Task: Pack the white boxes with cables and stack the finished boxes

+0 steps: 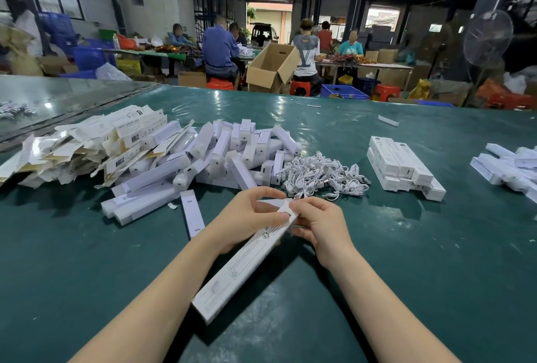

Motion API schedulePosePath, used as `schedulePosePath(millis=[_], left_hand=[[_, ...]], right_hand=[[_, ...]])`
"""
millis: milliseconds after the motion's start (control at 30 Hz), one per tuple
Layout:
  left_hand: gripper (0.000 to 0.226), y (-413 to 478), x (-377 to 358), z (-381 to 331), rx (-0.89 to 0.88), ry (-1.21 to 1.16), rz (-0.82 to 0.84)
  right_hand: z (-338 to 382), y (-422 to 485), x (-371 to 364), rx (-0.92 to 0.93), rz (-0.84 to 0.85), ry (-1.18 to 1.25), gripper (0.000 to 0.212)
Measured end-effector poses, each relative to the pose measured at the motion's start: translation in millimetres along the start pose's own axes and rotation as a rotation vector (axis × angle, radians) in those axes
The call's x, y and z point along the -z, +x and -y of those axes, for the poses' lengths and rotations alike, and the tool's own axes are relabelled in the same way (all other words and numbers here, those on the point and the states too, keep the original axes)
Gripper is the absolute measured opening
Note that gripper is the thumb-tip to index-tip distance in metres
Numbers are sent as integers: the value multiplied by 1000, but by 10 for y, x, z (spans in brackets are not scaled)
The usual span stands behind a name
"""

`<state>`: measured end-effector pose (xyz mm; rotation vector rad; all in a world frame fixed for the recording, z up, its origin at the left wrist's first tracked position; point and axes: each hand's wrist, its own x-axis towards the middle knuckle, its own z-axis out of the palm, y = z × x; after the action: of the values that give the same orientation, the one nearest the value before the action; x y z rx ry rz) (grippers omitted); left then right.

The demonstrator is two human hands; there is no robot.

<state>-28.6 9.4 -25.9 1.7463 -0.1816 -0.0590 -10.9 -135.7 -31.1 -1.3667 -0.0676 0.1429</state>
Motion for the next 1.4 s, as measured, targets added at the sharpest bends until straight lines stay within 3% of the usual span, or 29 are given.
schedulePosePath(millis=[167,333,533,667,800,933,1167,1300,1400], left_hand=[[19,13,17,21,-37,22,-17],[12,21,109,42,-32,-21,-114],[16,38,65,30,-38,-85,-151],[16,43,27,13,-42,-114,-229],[20,79,-14,-21,-60,-353,-507],[15,65,17,-62,-51,-613,-604],[13,88,0,-31,-28,-656,-719],[21,101,-16,-1,-146,-405,-775],[25,106,-32,3,-159,-393,-724]], right_hand=[[29,-50,-46,107,21,-86,27],[1,-91,-116,190,155,-272,9],[-77,-101,-171,132,193,-129,18],[-42,-107,-162,149,207,-87,28],[-66,-109,-200,3,262,-106,59],[51,-137,-112,-132,475,-34,39],[40,-137,-98,-89,480,-22,35],[57,-129,-87,-114,522,58,28],[72,-117,-51,-121,539,56,27]])
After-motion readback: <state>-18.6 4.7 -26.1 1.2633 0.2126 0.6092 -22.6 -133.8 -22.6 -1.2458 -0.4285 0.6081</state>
